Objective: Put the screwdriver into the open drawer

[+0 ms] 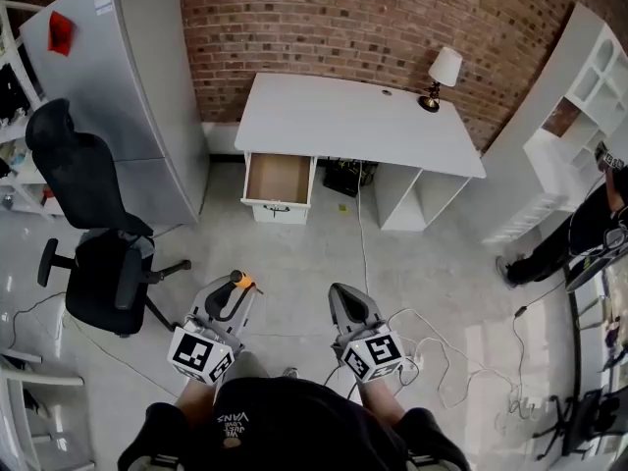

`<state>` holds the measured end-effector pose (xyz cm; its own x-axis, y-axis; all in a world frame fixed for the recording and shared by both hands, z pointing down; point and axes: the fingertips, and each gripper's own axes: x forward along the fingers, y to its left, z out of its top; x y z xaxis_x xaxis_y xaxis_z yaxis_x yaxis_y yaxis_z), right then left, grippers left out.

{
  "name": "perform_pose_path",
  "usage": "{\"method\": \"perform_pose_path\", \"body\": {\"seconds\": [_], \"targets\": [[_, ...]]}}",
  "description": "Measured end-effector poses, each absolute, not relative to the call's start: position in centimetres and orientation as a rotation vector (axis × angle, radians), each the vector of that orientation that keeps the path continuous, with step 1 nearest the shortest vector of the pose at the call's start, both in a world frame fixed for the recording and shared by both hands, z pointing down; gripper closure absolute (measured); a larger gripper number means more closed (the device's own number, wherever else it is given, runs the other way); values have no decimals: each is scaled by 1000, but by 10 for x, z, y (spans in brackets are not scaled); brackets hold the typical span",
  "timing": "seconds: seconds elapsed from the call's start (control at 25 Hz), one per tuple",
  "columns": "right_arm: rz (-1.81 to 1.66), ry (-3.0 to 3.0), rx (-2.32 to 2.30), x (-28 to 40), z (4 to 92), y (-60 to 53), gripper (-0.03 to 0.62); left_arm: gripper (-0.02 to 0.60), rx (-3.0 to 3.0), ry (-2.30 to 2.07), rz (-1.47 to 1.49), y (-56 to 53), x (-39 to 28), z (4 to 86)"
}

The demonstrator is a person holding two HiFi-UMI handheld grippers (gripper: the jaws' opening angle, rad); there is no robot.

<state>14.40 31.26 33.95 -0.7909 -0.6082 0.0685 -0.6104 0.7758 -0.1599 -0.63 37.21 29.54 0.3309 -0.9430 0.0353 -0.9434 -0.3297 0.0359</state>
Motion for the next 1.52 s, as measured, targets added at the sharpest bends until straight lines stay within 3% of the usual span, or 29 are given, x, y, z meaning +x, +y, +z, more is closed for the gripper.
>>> {"method": "perform_pose_path", "body": {"seconds": [0.48, 1.24, 1.52], "targets": [[265, -2930, 1009, 118, 354, 277, 603, 482, 2495, -1755, 16, 329, -27, 321], [286, -2813, 1300, -7, 358, 117, 603, 481, 2636, -1453, 98, 136, -157, 345], [328, -2769, 1366, -26, 373, 64, 603, 482, 2661, -1359, 135, 77, -172, 359]]}}
